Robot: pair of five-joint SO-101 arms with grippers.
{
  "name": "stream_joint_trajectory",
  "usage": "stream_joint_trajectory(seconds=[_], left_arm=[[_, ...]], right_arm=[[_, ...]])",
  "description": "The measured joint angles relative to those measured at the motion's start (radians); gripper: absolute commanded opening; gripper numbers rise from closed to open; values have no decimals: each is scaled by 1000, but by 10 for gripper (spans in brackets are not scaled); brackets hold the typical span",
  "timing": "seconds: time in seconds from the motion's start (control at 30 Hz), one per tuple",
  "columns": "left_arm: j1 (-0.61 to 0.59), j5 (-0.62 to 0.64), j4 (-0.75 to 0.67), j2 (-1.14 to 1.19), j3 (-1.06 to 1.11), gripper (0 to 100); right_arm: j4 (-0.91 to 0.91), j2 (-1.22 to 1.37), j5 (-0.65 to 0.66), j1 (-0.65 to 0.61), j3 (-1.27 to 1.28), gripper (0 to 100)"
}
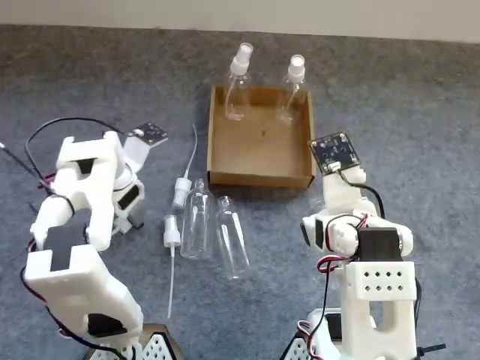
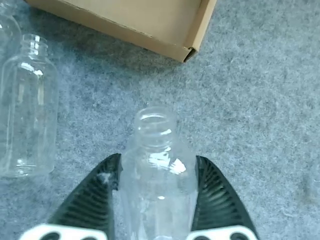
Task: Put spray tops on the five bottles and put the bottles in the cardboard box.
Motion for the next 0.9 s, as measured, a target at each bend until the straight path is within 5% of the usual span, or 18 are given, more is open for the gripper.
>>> stream_joint_trajectory(seconds=[0.27,0.5,0.9], left_arm=[[-52,-38,0,0,0,18],[-52,23,5,-31,-37,10],[55,235,201,-519,-241,7]], right_arm=[[5,0,0,0,0,5],[5,0,0,0,0,5],[-54,0,0,-72,0,5]])
